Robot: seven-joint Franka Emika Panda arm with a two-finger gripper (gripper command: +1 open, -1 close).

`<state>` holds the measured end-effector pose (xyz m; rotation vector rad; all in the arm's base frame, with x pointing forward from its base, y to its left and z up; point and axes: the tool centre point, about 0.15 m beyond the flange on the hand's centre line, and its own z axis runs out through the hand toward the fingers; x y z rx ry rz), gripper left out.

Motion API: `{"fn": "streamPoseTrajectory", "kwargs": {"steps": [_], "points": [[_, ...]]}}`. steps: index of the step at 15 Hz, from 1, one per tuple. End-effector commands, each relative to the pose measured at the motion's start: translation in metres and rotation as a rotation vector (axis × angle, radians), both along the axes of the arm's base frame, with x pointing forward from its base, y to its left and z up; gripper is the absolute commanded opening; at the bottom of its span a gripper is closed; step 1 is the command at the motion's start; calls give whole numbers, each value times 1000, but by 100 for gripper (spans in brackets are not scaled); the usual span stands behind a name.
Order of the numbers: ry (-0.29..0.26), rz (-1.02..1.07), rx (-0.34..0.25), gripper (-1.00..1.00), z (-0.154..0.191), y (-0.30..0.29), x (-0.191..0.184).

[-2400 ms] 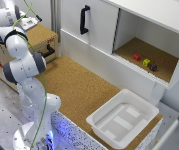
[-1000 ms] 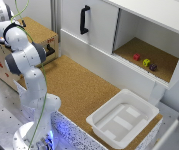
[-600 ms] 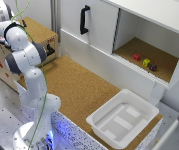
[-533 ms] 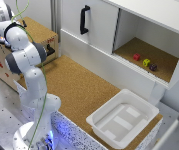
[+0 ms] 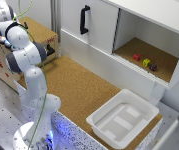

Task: Turn off the blue led light

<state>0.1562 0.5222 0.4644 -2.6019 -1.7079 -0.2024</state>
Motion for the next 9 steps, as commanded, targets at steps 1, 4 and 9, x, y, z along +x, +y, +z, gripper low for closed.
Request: {"fn": "streamPoseTrajectory", "kwargs": {"steps": [1,4,9], "points": [[-37,1,-32,-100,-1,24,-4],[-148,4,-36,-100,57,18,-2],[-187,-68,-51,100,66,0,15]]}}
